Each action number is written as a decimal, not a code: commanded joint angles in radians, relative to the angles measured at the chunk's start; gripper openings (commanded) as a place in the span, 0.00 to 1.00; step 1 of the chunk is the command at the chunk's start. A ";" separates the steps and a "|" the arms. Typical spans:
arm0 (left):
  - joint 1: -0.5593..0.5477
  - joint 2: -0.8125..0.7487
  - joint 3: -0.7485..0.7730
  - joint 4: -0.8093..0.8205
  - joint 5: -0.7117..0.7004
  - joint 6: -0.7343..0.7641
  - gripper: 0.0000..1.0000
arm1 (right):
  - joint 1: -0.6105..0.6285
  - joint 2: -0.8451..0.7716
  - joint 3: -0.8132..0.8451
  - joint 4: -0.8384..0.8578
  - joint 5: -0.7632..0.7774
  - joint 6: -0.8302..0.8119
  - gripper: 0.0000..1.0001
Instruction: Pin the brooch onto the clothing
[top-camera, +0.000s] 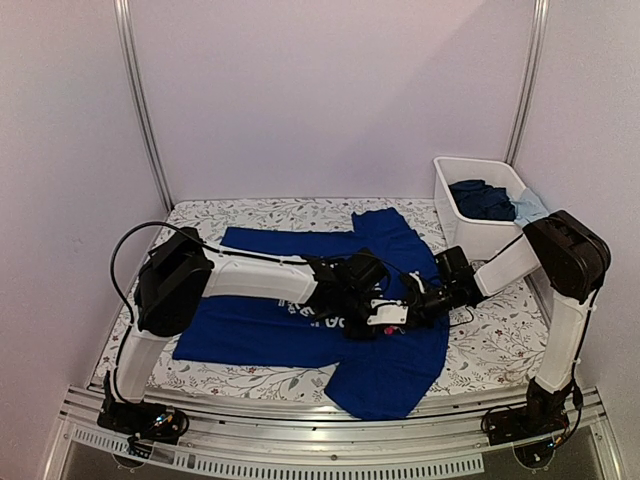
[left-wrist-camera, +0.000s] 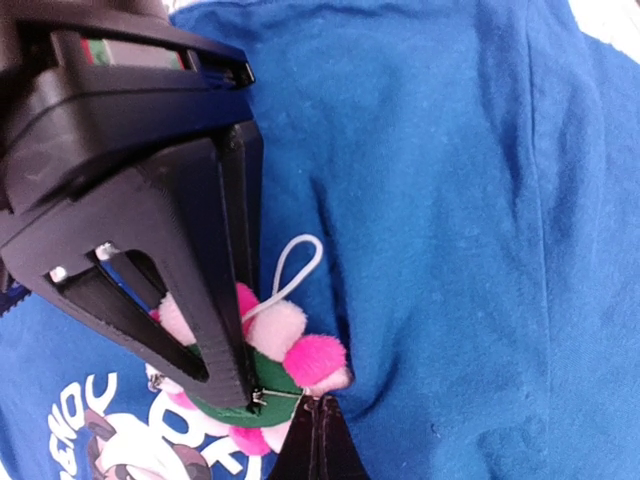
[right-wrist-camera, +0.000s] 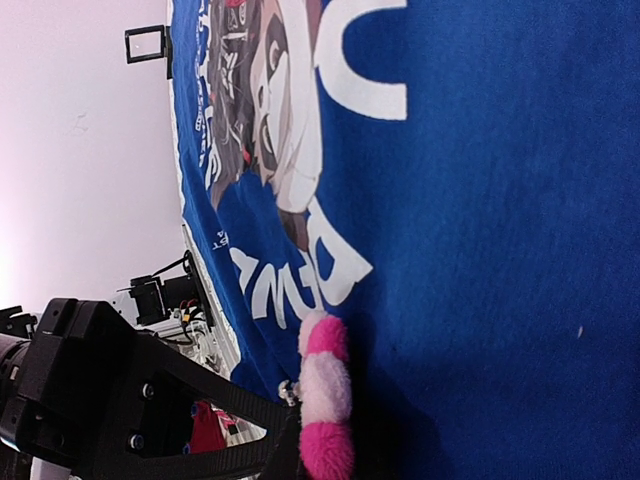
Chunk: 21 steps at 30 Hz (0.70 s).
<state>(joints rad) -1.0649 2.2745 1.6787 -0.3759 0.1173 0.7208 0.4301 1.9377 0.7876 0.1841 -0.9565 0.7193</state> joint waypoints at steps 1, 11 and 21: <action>0.023 -0.052 0.055 0.028 -0.006 -0.005 0.01 | 0.011 0.012 -0.016 -0.158 -0.072 -0.023 0.00; 0.031 -0.090 0.003 -0.135 0.129 -0.063 0.31 | -0.004 0.067 0.045 -0.282 -0.132 -0.094 0.00; 0.013 -0.079 -0.098 -0.037 0.159 -0.164 0.39 | -0.012 0.066 0.068 -0.256 -0.141 -0.035 0.00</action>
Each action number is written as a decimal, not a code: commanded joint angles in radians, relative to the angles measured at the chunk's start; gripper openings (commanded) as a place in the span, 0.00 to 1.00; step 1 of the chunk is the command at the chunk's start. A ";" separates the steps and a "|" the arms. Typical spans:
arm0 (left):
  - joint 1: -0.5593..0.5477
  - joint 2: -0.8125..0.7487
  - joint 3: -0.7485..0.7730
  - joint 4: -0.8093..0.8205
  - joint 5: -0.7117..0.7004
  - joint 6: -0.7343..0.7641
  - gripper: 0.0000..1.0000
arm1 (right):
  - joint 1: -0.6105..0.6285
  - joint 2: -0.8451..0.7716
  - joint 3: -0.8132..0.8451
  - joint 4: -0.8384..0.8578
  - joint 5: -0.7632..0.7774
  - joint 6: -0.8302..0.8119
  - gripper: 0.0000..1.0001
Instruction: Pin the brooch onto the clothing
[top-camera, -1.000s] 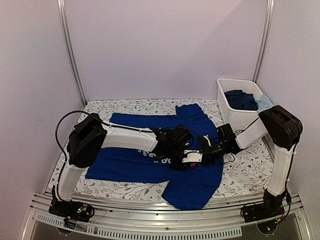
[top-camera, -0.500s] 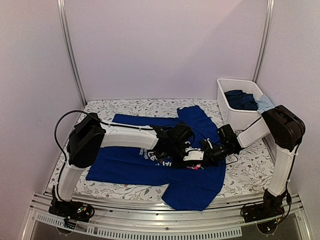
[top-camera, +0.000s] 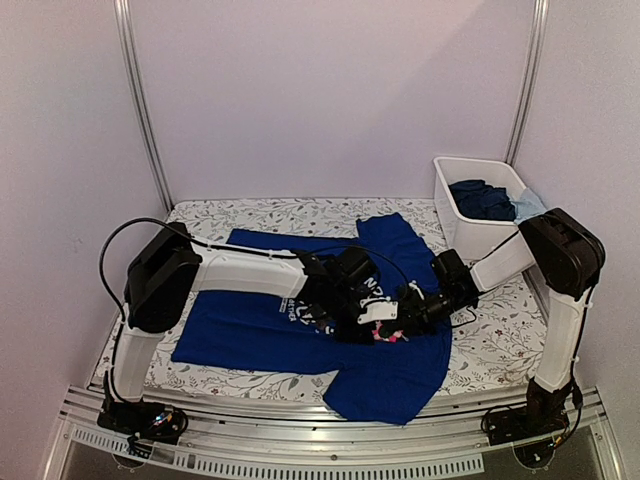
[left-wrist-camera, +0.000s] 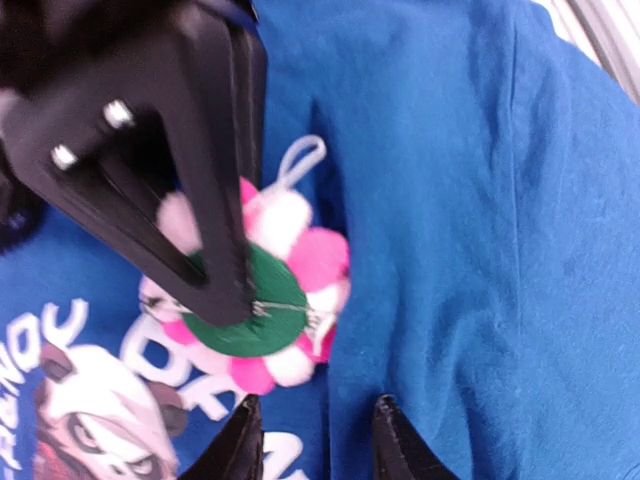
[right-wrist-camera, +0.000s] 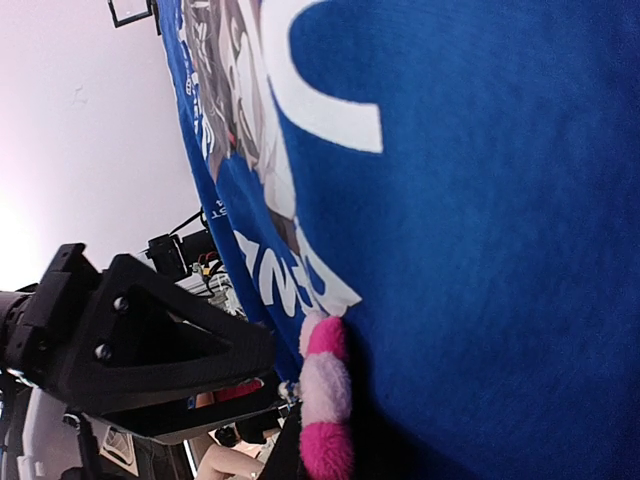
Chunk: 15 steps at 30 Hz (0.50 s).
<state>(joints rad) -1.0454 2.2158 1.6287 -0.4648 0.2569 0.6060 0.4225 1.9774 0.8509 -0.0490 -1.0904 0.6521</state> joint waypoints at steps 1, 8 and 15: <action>-0.007 -0.016 -0.056 0.070 0.011 -0.055 0.40 | -0.004 0.027 0.005 -0.020 -0.012 0.040 0.00; -0.008 -0.002 -0.110 0.176 -0.048 -0.097 0.42 | -0.004 0.026 -0.017 0.017 -0.044 0.082 0.00; -0.008 0.010 -0.127 0.224 -0.051 -0.109 0.26 | -0.004 0.025 -0.031 0.077 -0.086 0.137 0.00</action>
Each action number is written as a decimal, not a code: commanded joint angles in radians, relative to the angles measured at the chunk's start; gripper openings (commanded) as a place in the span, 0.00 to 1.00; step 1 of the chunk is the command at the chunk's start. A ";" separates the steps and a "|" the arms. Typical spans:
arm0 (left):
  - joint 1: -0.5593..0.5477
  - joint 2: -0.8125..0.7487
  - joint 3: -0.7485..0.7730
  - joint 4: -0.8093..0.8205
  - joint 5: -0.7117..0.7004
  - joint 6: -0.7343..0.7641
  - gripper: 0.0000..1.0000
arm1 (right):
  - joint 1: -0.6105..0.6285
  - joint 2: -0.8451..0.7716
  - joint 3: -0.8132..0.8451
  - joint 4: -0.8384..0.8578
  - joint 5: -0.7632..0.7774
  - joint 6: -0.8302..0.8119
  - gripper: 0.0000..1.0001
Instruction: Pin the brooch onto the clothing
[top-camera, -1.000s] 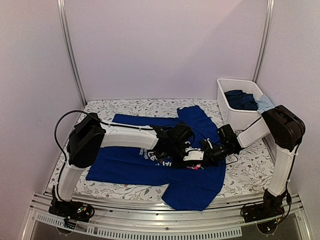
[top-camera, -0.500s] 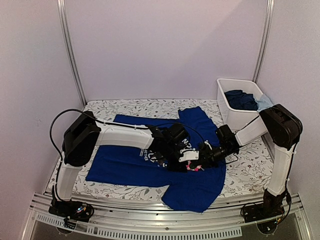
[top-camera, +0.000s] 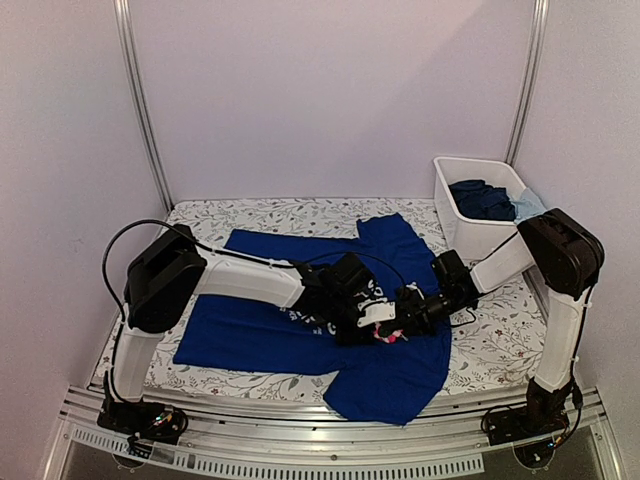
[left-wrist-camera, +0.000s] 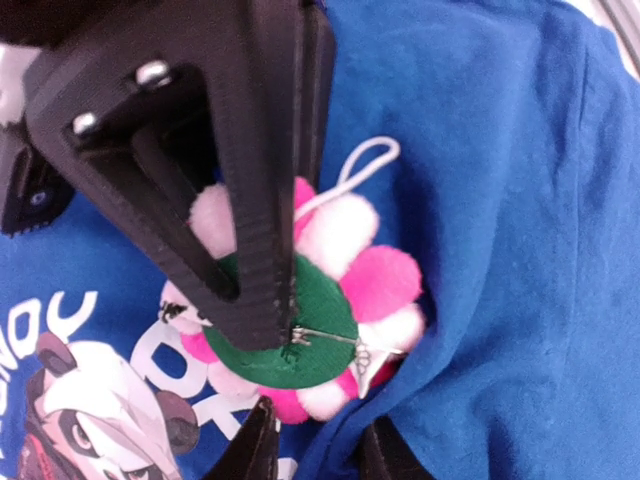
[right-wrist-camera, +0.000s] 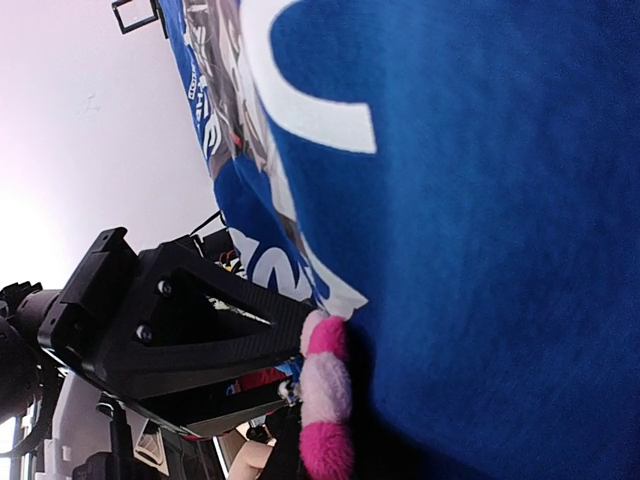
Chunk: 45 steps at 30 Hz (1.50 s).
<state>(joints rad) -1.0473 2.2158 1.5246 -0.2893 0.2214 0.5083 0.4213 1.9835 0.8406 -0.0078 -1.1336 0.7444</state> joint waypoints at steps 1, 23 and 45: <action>-0.007 0.010 -0.024 0.054 -0.020 -0.011 0.19 | -0.003 0.014 -0.021 0.037 -0.045 0.048 0.00; 0.024 0.013 0.088 0.044 -0.037 -0.114 0.00 | 0.060 -0.068 -0.158 0.268 0.043 0.219 0.00; 0.027 0.018 0.091 0.136 -0.089 -0.154 0.00 | 0.161 -0.080 -0.112 0.297 -0.014 0.244 0.00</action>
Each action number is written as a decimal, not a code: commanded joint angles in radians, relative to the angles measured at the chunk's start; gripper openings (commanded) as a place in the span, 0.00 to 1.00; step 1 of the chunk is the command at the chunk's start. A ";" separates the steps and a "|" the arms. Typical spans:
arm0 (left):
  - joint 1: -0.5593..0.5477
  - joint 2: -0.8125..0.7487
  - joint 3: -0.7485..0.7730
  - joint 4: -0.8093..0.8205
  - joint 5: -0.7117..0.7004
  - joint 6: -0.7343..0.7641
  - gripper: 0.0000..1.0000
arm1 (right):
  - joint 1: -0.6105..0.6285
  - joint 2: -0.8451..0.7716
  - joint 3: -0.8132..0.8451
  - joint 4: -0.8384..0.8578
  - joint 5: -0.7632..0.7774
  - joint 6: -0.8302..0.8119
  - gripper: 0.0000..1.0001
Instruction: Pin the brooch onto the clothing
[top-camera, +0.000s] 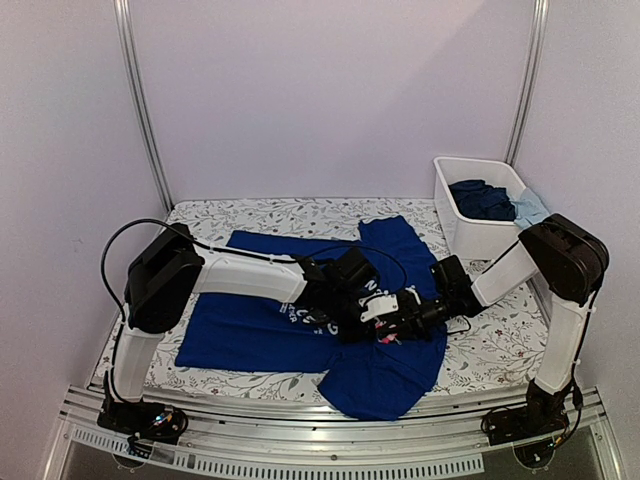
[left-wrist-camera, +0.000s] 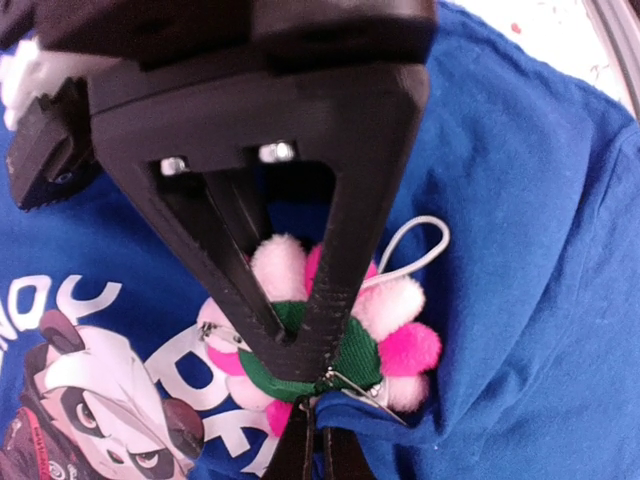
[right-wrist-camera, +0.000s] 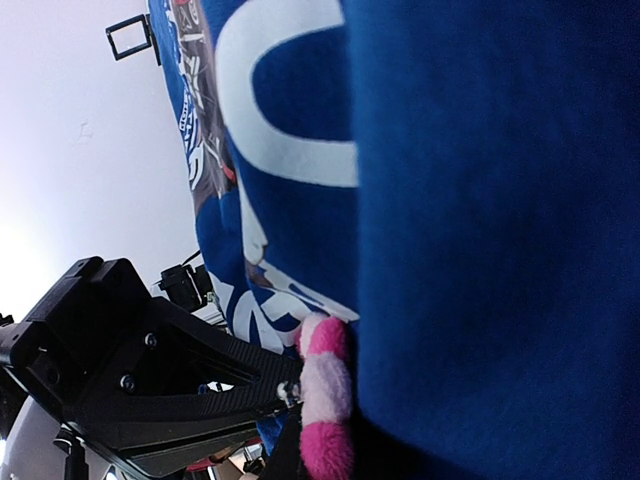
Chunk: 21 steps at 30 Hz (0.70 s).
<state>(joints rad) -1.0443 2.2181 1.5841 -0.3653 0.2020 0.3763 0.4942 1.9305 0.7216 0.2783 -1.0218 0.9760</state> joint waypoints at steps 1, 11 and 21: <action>0.026 0.017 0.030 0.217 -0.075 -0.026 0.00 | 0.092 -0.028 0.007 0.013 -0.128 0.014 0.00; 0.032 0.029 0.028 0.258 -0.122 -0.077 0.00 | 0.119 -0.058 0.027 -0.004 -0.147 0.005 0.00; 0.040 0.025 0.010 0.257 -0.121 -0.055 0.00 | 0.129 -0.064 0.039 -0.007 -0.186 -0.008 0.00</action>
<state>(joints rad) -1.0428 2.2181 1.5829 -0.3584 0.1688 0.3206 0.5201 1.9110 0.7326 0.2600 -0.9741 0.9836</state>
